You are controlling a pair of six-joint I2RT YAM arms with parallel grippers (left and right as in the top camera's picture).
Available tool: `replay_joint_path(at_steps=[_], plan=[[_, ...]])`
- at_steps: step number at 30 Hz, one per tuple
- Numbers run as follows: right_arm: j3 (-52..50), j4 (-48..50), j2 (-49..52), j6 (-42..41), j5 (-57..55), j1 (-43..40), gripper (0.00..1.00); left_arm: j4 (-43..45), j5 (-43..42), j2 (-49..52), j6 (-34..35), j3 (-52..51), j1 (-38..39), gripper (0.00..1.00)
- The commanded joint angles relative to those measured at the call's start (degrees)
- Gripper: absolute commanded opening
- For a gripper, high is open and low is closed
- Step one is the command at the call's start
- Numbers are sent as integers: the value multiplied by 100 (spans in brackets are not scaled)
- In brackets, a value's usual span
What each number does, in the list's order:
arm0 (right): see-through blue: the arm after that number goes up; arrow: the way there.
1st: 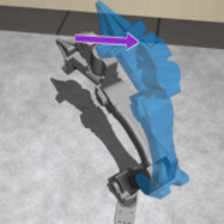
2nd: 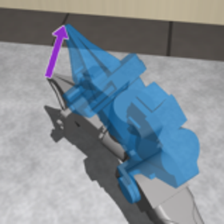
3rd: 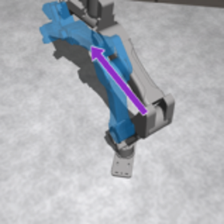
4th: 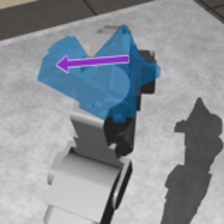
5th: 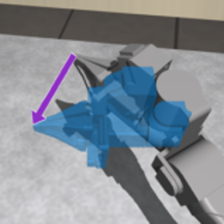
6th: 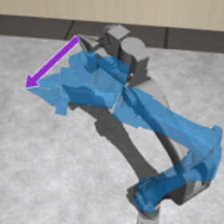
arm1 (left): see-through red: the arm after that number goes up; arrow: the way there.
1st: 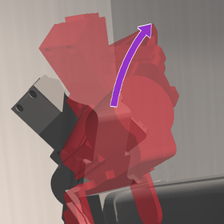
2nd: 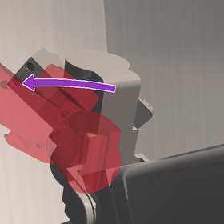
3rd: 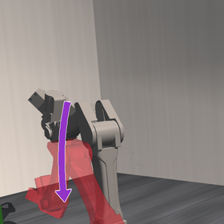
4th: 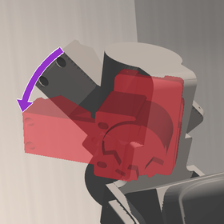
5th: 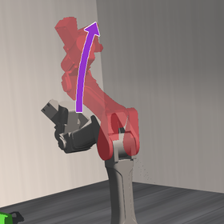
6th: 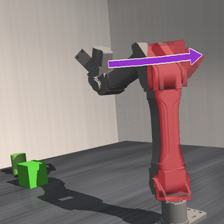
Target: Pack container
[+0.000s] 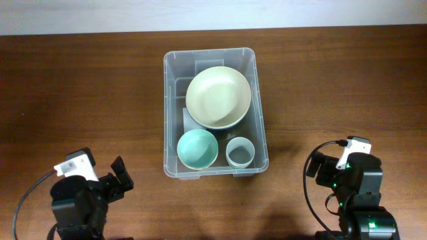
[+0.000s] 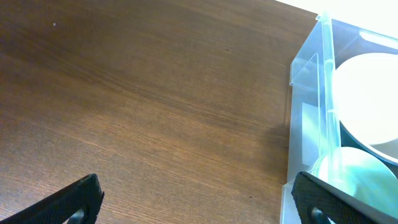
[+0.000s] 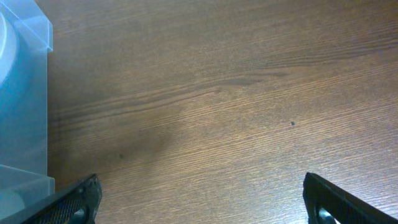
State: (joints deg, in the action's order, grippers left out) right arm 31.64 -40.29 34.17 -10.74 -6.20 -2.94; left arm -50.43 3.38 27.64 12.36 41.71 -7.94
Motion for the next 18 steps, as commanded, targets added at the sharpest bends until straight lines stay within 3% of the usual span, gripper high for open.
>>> replay_joint_path(at_steps=[1, 7, 18], plan=[[-42, 0, 79, -70, -96, 31, 99, -20, -63, -28, -116, -55, -11, 99], [-74, -195, -310, -70, -52, 31, 99, -20, -63, -28, -114, -55, -11, 99], [-660, -426, -1996, -28, 55, 31, 99, -22, -61, -28, -114, -55, -11, 99]])
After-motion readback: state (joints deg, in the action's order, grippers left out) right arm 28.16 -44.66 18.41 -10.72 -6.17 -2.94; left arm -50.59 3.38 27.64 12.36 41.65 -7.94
